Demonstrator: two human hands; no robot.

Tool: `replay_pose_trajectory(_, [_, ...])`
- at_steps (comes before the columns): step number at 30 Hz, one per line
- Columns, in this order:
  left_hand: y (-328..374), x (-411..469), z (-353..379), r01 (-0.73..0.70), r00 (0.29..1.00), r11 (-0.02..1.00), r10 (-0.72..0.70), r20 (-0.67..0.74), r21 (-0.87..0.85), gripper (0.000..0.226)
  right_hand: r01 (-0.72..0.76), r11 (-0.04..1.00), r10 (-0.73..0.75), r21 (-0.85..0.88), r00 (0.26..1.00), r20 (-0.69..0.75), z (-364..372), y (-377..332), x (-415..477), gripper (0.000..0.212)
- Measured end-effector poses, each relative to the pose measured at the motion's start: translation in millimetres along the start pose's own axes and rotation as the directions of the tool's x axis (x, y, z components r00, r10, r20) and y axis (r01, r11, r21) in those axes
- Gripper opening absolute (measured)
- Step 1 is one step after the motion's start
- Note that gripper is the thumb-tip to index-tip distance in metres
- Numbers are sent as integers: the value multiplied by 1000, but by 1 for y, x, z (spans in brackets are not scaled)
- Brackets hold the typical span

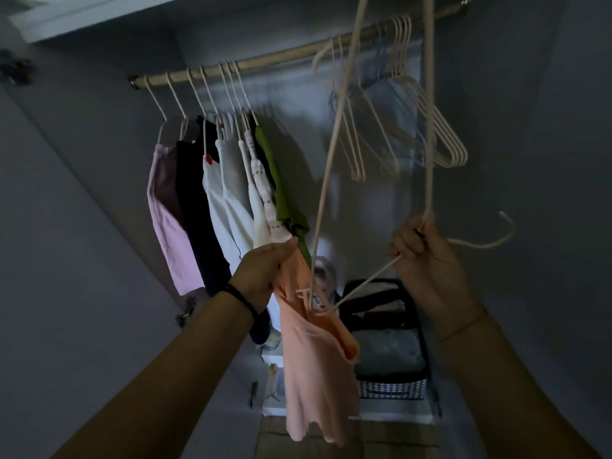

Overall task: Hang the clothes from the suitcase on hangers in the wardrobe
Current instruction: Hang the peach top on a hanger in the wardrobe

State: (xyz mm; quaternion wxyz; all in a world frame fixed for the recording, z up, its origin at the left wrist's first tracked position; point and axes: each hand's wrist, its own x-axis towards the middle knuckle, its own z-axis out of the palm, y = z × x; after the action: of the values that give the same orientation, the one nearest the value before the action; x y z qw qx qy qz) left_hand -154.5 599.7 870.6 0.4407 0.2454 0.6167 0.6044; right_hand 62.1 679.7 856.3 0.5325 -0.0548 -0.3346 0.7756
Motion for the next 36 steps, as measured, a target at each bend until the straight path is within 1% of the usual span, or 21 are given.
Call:
replay_pose_trajectory(3, [10,-6,-1,12,999,999,-9,53,-52,19,-16,997,15,-71,1000,-20,-18,26,0,24])
replay_pose_trajectory(5, [19,-11,-5,3,995,997,5,98,-82,21,-65,983,53,-172,996,-72,-28,42,-7,25])
replay_pose_trajectory(7, [27,-14,-13,-19,994,994,30,102,-107,22,-148,922,103,-357,985,-140,-41,55,-18,30])
replay_pose_trajectory(8, [29,-14,-20,-26,995,992,38,97,-123,23,-183,883,130,-432,980,-149,-47,60,-24,33])
replay_pose_trajectory(10, [30,-16,-35,-18,995,989,33,98,-147,28,-248,816,194,-523,968,-157,-54,63,-36,40])
replay_pose_trajectory(11, [28,-17,-42,-17,995,988,32,94,-156,30,-269,780,215,-565,963,-161,-53,61,-42,38])
replay_pose_trajectory(13, [17,-15,-58,-41,998,988,49,50,-150,25,-277,687,239,-671,959,-151,-51,57,-50,30])
replay_pose_trajectory(16, [-11,-8,-79,-93,994,986,83,-77,-142,12,-273,577,261,-770,955,-143,-47,50,-54,31])
replay_pose_trajectory(18, [-32,-5,-91,-103,980,979,69,-185,-177,19,-270,524,279,-808,951,-137,-42,46,-54,32])
replay_pose_trajectory(19, [-41,-6,-97,-103,972,972,54,-228,-211,19,-271,492,289,-827,947,-139,-41,46,-52,32])
replay_pose_trajectory(21, [-53,-8,-101,-108,963,953,30,-268,-283,13,-260,428,296,-866,945,-137,-37,42,-52,32])
replay_pose_trajectory(24, [-64,-17,-108,-141,944,926,19,-330,-351,14,-222,334,315,-916,942,-114,-28,37,-51,30])
replay_pose_trajectory(25, [-66,-21,-109,-155,933,934,32,-357,-321,20,-218,301,324,-928,939,-115,-27,35,-50,30])
replay_pose_trajectory(26, [-67,-28,-108,-167,917,954,57,-396,-249,23,-212,266,333,-940,936,-117,-24,34,-51,29])
replay_pose_trajectory(27, [-68,-33,-107,-174,892,976,100,-440,-130,22,-201,229,342,-952,933,-115,-23,32,-51,27])
replay_pose_trajectory(28, [-67,-40,-103,-174,860,984,167,-483,29,20,-185,194,353,-963,929,-107,-20,30,-50,26])
replay_pose_trajectory(29, [-66,-47,-99,-170,827,966,248,-505,196,18,-166,169,369,-972,925,-94,-18,28,-50,25])
replay_pose_trajectory(30, [-65,-52,-95,-181,811,934,318,-491,306,16,-144,141,393,-980,916,-78,-15,27,-49,27])
replay_pose_trajectory(32, [-65,-59,-85,-275,827,865,436,-355,420,10,-75,48,454,-996,890,-45,-4,29,-46,30])
replay_pose_trajectory(34, [-69,-64,-73,-358,843,766,511,-169,533,10,40,-37,504,-999,863,16,8,40,-41,33])
replay_pose_trajectory(36, [-76,-68,-57,-410,852,674,523,-5,615,22,140,-68,511,-988,855,87,19,54,-36,33])
